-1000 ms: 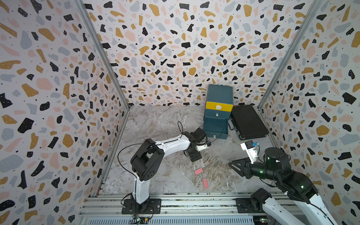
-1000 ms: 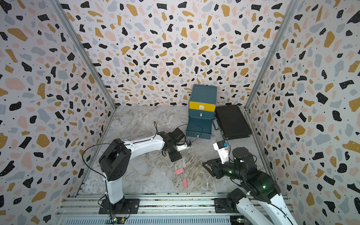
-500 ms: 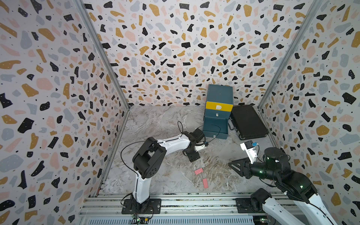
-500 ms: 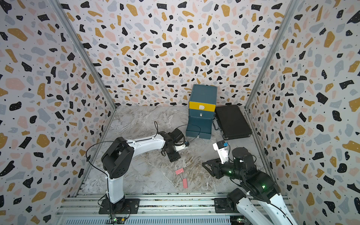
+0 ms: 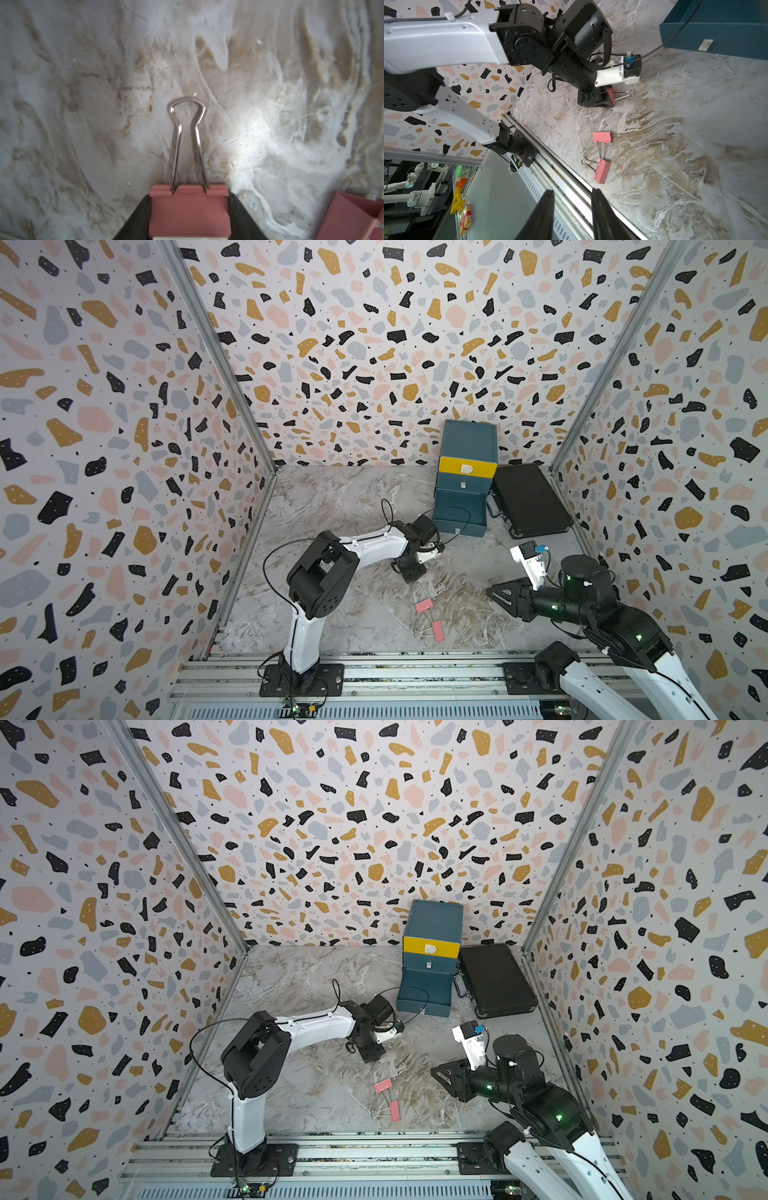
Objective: Put the binder clips in the drawer according to color
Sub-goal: Pick up the binder clip at the center of the board, then place the binder clip in the drawer.
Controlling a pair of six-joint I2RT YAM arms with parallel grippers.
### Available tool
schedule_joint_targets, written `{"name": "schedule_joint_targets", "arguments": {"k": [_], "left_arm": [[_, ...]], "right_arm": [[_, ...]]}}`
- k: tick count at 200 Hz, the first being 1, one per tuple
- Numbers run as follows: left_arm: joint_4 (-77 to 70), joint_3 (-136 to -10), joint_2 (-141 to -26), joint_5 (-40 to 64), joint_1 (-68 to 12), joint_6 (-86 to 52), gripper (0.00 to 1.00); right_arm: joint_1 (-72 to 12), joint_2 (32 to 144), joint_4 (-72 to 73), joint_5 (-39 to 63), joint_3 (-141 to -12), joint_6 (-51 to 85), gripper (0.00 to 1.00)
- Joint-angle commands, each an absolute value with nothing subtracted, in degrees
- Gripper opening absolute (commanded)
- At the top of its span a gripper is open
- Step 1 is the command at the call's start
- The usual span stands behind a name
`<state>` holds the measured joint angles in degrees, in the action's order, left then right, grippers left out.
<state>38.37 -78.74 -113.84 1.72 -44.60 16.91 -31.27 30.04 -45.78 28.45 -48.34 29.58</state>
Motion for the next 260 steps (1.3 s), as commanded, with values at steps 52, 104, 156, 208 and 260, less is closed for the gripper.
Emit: {"name": "schedule_joint_targets", "arguments": {"k": [52,104,156,208,260], "left_arm": [[32.21,-94.28,-112.15,12.04,-44.37,-1.5,0.42],[31.18,-110.88,-122.44,8.31,-44.25,-11.02,0.43],[37.14,-126.78,-135.16,5.65,-42.49,-14.93,0.47],[34.31,-124.13,-135.29,3.13,-42.19,-16.06,0.79],[32.56,-112.35,-122.02,-3.12,-42.19,-21.83,0.8]], "right_arm": [[-31.55,34.59,-41.16,11.04,-53.41,25.3,0.32],[-31.46,37.62,-40.3,0.83,-58.43,25.39,0.31],[-31.48,34.63,-41.36,1.76,-56.72,26.97,0.3],[-31.47,34.1,-41.62,3.92,-55.42,27.74,0.28],[-31.47,33.63,-42.26,6.32,-53.54,27.98,0.3]]}}
